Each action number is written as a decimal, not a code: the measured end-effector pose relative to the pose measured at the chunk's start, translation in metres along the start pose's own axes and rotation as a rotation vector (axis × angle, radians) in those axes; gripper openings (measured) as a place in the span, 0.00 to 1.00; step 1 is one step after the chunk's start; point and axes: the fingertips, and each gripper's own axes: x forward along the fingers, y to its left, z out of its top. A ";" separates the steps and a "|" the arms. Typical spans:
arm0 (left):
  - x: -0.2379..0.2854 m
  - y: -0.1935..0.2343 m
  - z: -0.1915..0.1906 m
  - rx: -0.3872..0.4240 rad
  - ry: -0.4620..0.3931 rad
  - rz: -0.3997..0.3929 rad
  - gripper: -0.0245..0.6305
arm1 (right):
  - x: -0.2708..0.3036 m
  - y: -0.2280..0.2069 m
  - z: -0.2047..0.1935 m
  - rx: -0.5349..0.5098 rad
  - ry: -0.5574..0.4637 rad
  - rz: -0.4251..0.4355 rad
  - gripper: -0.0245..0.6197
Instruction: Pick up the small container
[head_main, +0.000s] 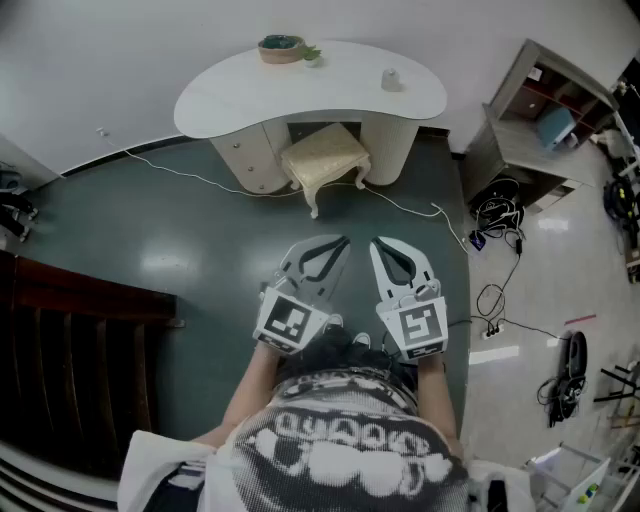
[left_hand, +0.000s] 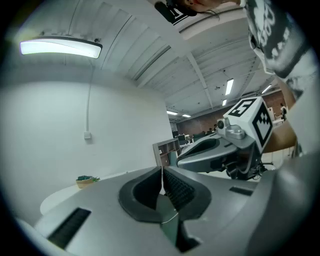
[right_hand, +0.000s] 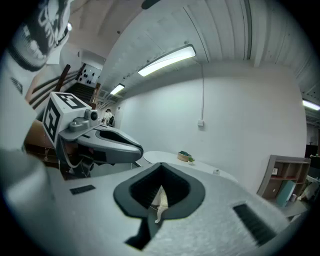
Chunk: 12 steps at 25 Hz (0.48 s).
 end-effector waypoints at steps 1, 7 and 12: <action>0.000 0.002 0.000 0.001 -0.001 0.000 0.05 | 0.002 0.000 0.000 -0.001 -0.005 -0.003 0.03; 0.003 0.020 0.002 0.016 -0.010 -0.010 0.05 | 0.019 -0.003 0.002 0.033 -0.037 -0.018 0.03; 0.006 0.032 -0.001 0.023 -0.025 -0.028 0.05 | 0.031 -0.003 0.001 0.045 -0.038 -0.030 0.04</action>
